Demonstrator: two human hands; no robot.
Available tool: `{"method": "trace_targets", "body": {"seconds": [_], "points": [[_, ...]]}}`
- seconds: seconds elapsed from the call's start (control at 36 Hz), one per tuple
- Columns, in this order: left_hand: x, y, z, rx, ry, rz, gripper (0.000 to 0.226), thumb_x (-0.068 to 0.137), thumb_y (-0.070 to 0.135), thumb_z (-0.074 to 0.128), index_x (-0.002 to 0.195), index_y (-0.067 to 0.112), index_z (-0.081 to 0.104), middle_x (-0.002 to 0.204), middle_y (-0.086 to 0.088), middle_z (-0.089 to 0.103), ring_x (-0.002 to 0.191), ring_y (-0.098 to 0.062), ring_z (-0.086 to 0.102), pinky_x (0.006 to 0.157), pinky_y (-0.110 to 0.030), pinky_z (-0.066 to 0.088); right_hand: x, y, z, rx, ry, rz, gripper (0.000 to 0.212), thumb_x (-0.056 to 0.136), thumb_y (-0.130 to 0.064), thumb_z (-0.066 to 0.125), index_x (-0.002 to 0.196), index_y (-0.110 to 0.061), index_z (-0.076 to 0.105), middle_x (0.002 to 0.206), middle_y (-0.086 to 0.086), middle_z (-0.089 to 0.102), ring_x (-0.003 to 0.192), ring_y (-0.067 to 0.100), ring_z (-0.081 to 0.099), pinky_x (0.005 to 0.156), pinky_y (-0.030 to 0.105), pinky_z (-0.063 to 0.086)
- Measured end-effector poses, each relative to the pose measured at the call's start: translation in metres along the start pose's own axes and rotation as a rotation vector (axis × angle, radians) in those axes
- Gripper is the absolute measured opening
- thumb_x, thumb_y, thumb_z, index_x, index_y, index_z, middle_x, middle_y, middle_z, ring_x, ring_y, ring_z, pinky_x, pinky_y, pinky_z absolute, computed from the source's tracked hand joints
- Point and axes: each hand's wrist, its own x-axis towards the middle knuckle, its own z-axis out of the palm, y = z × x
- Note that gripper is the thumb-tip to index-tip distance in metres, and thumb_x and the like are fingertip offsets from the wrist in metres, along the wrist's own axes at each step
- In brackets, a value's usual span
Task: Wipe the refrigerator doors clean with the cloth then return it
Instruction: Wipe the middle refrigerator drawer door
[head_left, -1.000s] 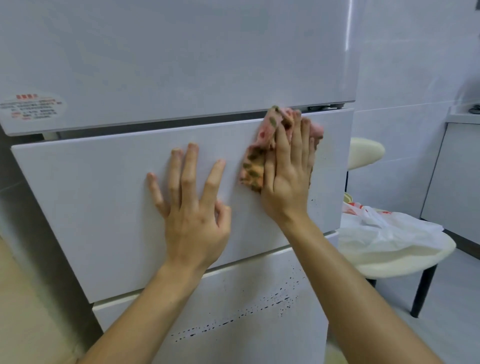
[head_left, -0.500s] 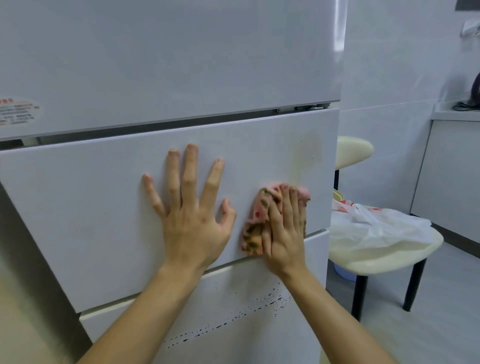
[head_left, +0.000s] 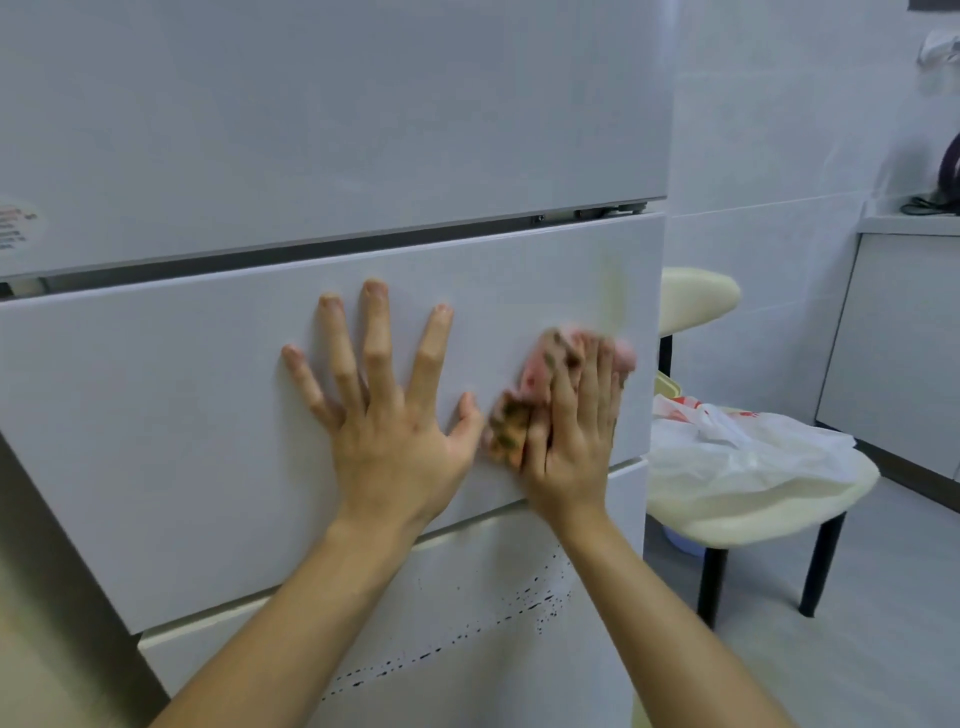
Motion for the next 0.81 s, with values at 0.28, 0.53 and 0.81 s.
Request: {"method": "trace_targets", "body": {"seconds": [0.28, 0.53, 0.81], "points": [[0.0, -0.002, 0.003, 0.007, -0.012, 0.015, 0.077, 0.089, 0.046, 0.063, 0.16, 0.027, 0.042, 0.171, -0.022, 0.019, 0.157, -0.052, 0.01, 0.122, -0.075, 0.001, -0.003, 0.005, -0.008, 0.02, -0.049, 0.067, 0.064, 0.101, -0.017, 0.039, 0.163, -0.021, 0.026, 0.166, 0.026, 0.026, 0.159, 0.035, 0.013, 0.13, 0.055, 0.007], [0.004, 0.011, 0.001, -0.003, -0.119, 0.037, 0.082, 0.085, 0.037, 0.062, 0.163, 0.033, 0.035, 0.174, -0.017, 0.012, 0.158, -0.049, 0.0, 0.115, -0.083, -0.003, 0.119, -0.004, -0.005, 0.013, 0.117, 0.108, 0.059, 0.098, -0.015, 0.039, 0.154, 0.0, 0.043, 0.164, 0.026, 0.033, 0.156, 0.045, 0.023, 0.128, 0.062, 0.015], [0.001, 0.012, 0.006, 0.03, -0.088, 0.043, 0.081, 0.087, 0.036, 0.058, 0.164, 0.031, 0.032, 0.173, -0.019, 0.011, 0.157, -0.052, 0.004, 0.116, -0.083, 0.0, -0.029, 0.012, -0.007, 0.029, 0.012, 0.29, 0.062, 0.105, -0.022, 0.035, 0.163, -0.02, 0.014, 0.169, 0.023, 0.016, 0.16, 0.04, 0.008, 0.125, 0.071, 0.013]]}}
